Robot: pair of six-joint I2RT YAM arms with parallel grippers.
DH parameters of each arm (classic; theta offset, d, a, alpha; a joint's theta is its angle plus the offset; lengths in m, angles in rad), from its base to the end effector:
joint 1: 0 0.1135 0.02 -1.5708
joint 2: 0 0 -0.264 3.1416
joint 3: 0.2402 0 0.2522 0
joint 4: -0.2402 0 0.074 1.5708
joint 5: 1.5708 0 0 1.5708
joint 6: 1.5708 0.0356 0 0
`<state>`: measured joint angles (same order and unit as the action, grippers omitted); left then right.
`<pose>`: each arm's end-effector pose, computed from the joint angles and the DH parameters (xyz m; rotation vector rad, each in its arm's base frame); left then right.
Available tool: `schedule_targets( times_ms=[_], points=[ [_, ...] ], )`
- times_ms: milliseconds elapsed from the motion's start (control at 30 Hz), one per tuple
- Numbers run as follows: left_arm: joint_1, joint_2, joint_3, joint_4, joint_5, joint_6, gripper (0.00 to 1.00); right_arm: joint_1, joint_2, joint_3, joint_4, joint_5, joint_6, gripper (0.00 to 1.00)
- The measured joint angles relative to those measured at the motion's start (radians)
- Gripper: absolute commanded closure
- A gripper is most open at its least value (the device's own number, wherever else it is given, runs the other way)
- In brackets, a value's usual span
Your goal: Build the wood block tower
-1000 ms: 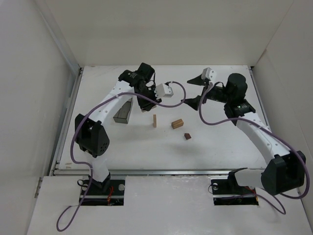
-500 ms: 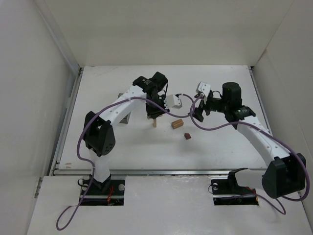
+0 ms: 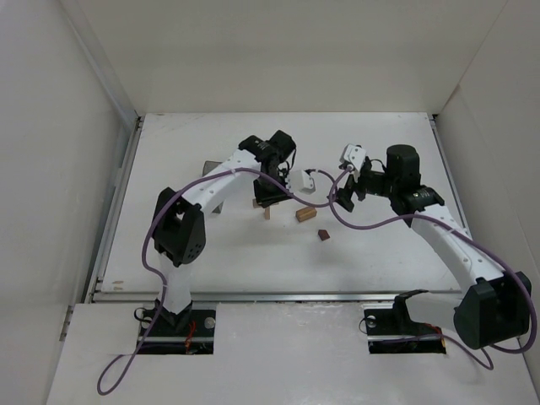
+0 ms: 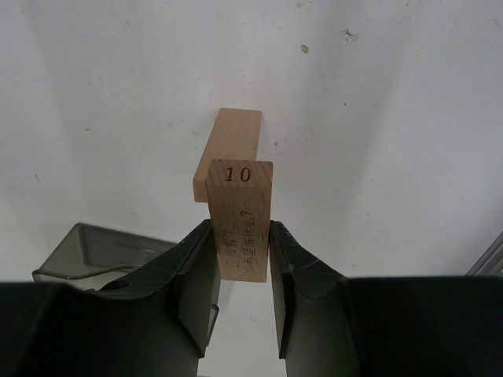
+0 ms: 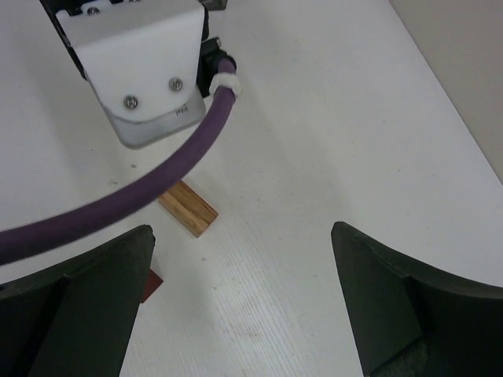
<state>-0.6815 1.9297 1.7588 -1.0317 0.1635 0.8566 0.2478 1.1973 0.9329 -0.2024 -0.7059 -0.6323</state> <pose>0.3098 -0.2588 0.2763 1.9466 1.9508 -0.1801 0.2523 0.0876 0.3077 -1.1993 1.5353 0.4634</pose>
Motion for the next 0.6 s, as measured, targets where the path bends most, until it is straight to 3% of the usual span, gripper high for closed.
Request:
schedule_targets(
  times_ms=[600],
  points=[
    [-0.022,0.037,0.052,0.010,-0.060,0.003,1.00,-0.001,0.000,-0.001,0.000,-0.005,-0.005,0.00]
  ],
)
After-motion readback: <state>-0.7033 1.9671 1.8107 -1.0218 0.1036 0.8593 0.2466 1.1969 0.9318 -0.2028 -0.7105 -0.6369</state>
